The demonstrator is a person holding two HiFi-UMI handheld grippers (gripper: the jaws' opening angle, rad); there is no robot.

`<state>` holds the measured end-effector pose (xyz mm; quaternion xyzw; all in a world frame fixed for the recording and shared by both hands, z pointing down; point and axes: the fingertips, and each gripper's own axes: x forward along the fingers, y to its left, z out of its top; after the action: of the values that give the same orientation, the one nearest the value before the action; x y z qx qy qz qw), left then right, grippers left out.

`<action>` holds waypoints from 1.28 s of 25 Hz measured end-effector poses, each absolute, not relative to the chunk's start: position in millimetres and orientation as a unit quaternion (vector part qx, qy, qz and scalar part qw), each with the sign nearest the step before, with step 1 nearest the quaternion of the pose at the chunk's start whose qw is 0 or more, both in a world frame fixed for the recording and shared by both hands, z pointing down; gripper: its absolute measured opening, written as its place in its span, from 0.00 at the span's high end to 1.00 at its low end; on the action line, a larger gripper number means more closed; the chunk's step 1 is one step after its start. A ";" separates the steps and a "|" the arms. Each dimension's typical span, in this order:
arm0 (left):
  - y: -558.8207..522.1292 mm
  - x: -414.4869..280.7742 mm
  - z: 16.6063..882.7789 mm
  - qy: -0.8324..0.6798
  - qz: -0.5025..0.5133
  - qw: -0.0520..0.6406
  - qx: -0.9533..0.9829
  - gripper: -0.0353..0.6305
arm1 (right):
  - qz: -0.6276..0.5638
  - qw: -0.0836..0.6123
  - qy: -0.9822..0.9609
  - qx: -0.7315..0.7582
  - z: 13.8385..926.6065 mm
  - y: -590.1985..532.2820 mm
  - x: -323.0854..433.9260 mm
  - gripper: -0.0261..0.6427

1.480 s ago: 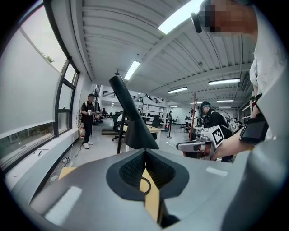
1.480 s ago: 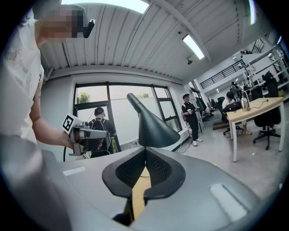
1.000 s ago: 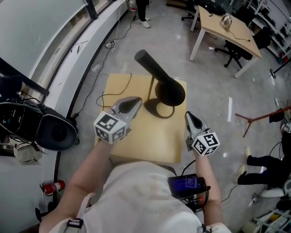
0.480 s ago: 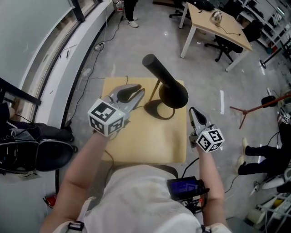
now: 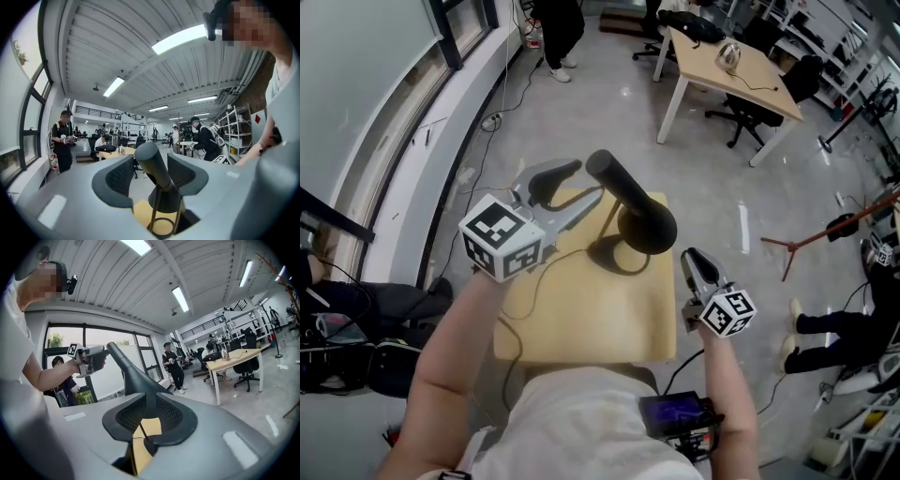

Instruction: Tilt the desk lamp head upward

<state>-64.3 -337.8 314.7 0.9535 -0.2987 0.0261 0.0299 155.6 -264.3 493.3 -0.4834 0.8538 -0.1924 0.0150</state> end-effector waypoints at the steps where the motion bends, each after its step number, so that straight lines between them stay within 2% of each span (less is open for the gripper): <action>1: -339.8 -62.0 308.2 -0.292 0.025 0.031 0.956 0.59 | -0.195 0.017 0.857 -0.478 494.0 -264.5 156.1 0.83; 8: -345.8 -45.8 297.7 -0.234 0.091 0.021 0.968 0.50 | -0.240 0.049 0.865 -0.438 505.5 -271.5 161.4 0.66; 15: -350.5 -33.8 304.8 -0.174 0.155 0.017 0.972 0.50 | -0.285 0.063 0.874 -0.387 518.1 -287.1 150.8 0.56; 19: -349.8 -29.6 307.2 -0.156 0.174 0.023 0.972 0.51 | -0.337 0.096 0.864 -0.362 529.3 -296.1 150.6 0.48; 23: -351.9 -27.8 310.6 -0.151 0.196 0.020 0.969 0.58 | -0.370 0.119 0.856 -0.342 537.1 -306.8 148.2 0.45; 32: -350.0 -28.9 313.0 -0.145 0.234 0.038 0.961 0.59 | -0.401 0.137 0.855 -0.298 539.7 -317.0 135.5 0.45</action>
<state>-28.9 -350.0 313.0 0.9606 -0.1447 0.2342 0.0380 135.5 -317.0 539.7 -0.2983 0.8553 -0.4010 0.1370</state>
